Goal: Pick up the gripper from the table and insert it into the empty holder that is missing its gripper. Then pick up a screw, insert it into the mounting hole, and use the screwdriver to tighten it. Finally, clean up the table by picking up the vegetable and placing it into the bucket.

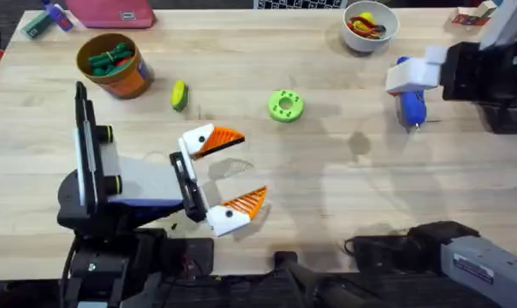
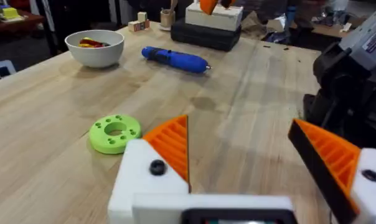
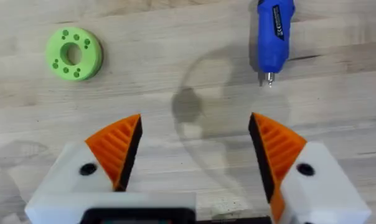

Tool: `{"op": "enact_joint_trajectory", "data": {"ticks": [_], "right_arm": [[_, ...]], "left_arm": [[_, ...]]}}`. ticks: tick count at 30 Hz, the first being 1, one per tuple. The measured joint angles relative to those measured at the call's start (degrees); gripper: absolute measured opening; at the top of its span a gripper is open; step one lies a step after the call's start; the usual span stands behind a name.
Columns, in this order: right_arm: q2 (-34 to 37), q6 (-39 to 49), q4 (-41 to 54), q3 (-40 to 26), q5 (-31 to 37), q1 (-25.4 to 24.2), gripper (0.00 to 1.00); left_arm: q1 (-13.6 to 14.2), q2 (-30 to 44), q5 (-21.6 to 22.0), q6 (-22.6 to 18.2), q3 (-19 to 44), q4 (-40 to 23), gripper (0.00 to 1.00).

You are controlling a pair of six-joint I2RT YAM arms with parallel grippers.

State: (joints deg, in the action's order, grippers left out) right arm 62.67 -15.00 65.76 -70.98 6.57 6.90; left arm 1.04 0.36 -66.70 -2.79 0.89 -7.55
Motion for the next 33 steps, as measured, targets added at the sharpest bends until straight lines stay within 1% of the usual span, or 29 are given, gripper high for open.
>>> {"op": "enact_joint_trajectory", "data": {"ticks": [12, 13, 14, 17, 19, 20, 24, 27, 33], "right_arm": [[0.0, 0.0, 0.0, 0.0, -0.15, 0.0, 0.991], [0.0, 0.0, 0.0, 0.0, -0.17, 0.0, 0.991], [0.0, 0.0, 0.0, 0.0, -0.17, 0.0, 0.991], [0.0, 0.0, 0.03, 0.0, -0.17, 0.0, 0.991], [0.0, 0.0, 0.19, 0.0, -0.17, 0.0, 0.991], [0.0, 0.02, 0.22, 0.0, -0.17, 0.0, 0.991], [0.09, 0.04, 0.23, 0.0, -0.05, -0.12, 0.991], [1.24, 0.36, -0.24, 0.0, 0.67, -1.1, 0.991], [8.46, 3.52, -2.65, -0.31, 1.29, -5.64, 0.989]], "left_arm": [[0.0, 0.0, -0.02, 0.0, 0.0, 0.0, 0.986], [0.0, 0.0, -0.02, 0.06, 0.0, 0.0, 0.952], [0.0, 0.0, -0.07, 0.08, 0.0, 0.0, 0.848], [0.0, 0.0, -0.07, 0.0, 0.0, 0.0, 0.356], [0.0, 0.0, -0.07, -0.23, 0.0, 0.0, 0.053], [0.0, 0.0, -0.07, -0.22, 0.0, 0.0, 0.02], [0.0, 0.0, -0.13, -0.22, 0.0, 0.0, 0.013], [0.0, 0.0, -0.15, -0.22, 0.0, 0.0, 0.011], [0.0, 0.0, -0.15, -0.22, 0.0, 0.0, 0.01]]}}
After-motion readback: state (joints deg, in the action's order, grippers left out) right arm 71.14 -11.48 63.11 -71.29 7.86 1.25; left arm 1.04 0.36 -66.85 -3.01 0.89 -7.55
